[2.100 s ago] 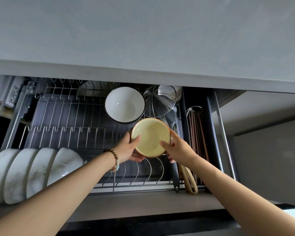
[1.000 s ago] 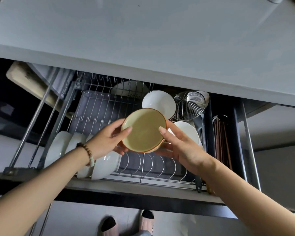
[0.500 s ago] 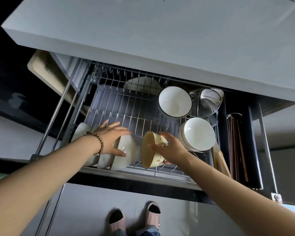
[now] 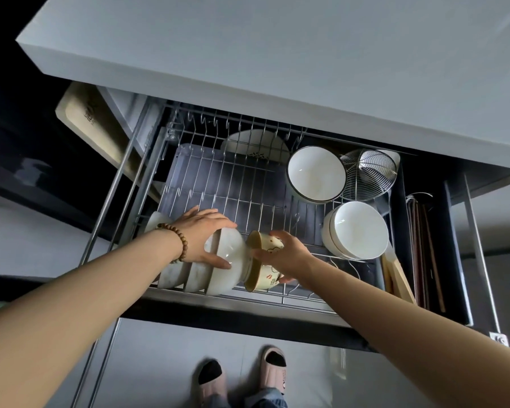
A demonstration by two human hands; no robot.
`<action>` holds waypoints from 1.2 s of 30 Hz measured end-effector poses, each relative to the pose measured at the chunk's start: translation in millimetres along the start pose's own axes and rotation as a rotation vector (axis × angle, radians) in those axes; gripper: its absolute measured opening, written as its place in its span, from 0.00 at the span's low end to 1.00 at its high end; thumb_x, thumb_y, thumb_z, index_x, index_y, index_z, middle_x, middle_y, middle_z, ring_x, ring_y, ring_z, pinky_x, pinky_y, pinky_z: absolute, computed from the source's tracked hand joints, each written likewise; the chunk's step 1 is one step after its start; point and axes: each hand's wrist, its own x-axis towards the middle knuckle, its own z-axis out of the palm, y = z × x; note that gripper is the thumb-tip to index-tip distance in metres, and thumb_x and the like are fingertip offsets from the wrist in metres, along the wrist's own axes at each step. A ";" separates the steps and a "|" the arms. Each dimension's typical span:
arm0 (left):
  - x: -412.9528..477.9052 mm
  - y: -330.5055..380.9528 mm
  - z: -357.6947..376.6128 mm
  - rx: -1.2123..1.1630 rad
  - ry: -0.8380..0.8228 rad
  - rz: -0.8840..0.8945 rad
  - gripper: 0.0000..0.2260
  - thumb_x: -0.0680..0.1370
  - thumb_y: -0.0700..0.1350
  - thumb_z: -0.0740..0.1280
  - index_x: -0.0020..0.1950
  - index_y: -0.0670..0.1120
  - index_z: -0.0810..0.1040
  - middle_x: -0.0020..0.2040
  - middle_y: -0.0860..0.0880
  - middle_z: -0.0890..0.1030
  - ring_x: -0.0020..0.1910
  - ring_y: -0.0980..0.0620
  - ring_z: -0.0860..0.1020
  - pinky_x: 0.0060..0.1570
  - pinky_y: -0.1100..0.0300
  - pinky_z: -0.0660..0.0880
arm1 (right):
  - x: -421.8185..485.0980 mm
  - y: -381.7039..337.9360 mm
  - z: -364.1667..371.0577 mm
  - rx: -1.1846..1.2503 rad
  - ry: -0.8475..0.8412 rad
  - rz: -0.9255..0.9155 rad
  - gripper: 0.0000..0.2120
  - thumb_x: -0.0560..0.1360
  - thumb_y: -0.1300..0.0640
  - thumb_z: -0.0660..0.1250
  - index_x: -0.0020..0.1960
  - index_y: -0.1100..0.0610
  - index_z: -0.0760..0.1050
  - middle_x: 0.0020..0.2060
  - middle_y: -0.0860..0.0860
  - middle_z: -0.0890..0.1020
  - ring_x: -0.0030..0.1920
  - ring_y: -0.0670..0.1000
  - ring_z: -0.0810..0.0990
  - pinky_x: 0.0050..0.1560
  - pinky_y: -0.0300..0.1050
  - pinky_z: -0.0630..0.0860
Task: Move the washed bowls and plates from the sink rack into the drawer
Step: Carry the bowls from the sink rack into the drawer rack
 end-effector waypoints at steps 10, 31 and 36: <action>0.2 2.4 -1.7 -0.001 0.053 0.027 0.40 0.65 0.69 0.67 0.72 0.56 0.60 0.72 0.56 0.63 0.72 0.53 0.58 0.72 0.55 0.52 | 8.2 -11.1 14.6 -0.100 0.008 0.038 0.32 0.74 0.47 0.71 0.74 0.50 0.62 0.60 0.53 0.73 0.50 0.54 0.76 0.51 0.58 0.82; -2.9 9.4 -4.0 -0.010 0.003 0.007 0.39 0.66 0.68 0.68 0.73 0.59 0.58 0.71 0.57 0.61 0.69 0.51 0.60 0.68 0.54 0.60 | 19.9 -0.5 10.6 -0.015 -0.105 0.001 0.27 0.76 0.54 0.70 0.72 0.51 0.66 0.59 0.54 0.75 0.53 0.54 0.76 0.44 0.51 0.83; -2.5 12.2 -4.0 -0.064 -0.015 0.014 0.41 0.66 0.66 0.69 0.74 0.57 0.57 0.70 0.56 0.61 0.67 0.53 0.63 0.67 0.55 0.64 | 25.8 15.3 -3.4 -0.068 -0.266 -0.058 0.39 0.73 0.59 0.74 0.76 0.50 0.57 0.67 0.57 0.73 0.66 0.60 0.74 0.52 0.53 0.81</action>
